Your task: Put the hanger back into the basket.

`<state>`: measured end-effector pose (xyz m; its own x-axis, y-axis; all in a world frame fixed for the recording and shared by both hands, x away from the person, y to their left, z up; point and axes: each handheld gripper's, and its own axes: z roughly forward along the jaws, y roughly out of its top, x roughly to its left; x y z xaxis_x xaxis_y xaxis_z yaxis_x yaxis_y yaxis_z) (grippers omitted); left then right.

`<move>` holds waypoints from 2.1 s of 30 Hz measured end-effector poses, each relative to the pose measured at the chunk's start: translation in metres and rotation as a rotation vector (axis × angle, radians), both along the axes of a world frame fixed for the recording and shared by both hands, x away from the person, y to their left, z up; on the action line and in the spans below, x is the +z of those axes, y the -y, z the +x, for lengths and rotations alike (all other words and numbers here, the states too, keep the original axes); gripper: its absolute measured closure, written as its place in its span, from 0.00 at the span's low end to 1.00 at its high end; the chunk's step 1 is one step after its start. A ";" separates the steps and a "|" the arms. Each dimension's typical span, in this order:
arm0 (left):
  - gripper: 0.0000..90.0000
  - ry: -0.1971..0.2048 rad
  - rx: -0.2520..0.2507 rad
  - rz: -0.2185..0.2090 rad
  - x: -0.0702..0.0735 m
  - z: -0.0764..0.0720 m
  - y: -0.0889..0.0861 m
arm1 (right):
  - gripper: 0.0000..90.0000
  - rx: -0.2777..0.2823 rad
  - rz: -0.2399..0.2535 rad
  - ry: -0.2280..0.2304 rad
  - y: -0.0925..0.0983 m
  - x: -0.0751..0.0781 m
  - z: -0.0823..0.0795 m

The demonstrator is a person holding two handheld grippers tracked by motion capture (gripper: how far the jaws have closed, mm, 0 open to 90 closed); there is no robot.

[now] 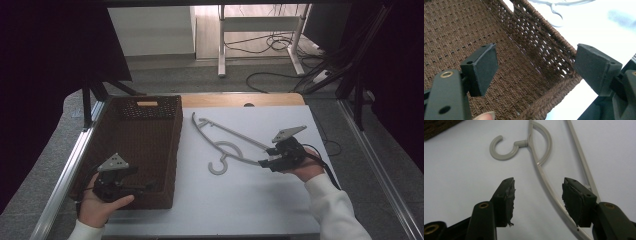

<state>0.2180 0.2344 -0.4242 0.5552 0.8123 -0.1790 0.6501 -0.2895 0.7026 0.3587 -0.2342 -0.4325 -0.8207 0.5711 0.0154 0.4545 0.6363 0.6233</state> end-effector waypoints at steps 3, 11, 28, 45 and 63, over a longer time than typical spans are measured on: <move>0.21 -0.001 -0.003 0.001 0.000 0.000 0.001 | 0.50 0.009 -0.030 -0.029 -0.009 -0.008 0.012; 0.21 0.002 -0.001 0.000 0.000 0.000 -0.001 | 0.53 0.012 -0.077 -0.074 -0.021 -0.029 0.038; 0.22 0.004 0.000 0.001 0.000 0.000 -0.001 | 0.57 0.037 -0.122 -0.142 -0.043 -0.054 0.056; 0.22 0.005 -0.007 0.002 0.000 0.001 -0.001 | 0.73 0.036 -0.199 -0.160 -0.054 -0.067 0.060; 0.22 0.009 0.004 0.003 -0.001 0.001 -0.004 | 0.91 0.138 -0.298 -0.153 -0.066 -0.064 0.068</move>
<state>0.2189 0.2384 -0.4251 0.5537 0.8147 -0.1721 0.6450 -0.2890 0.7074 0.4272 -0.1680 -0.4968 -0.8916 0.4528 -0.0058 0.4253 0.8417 0.3327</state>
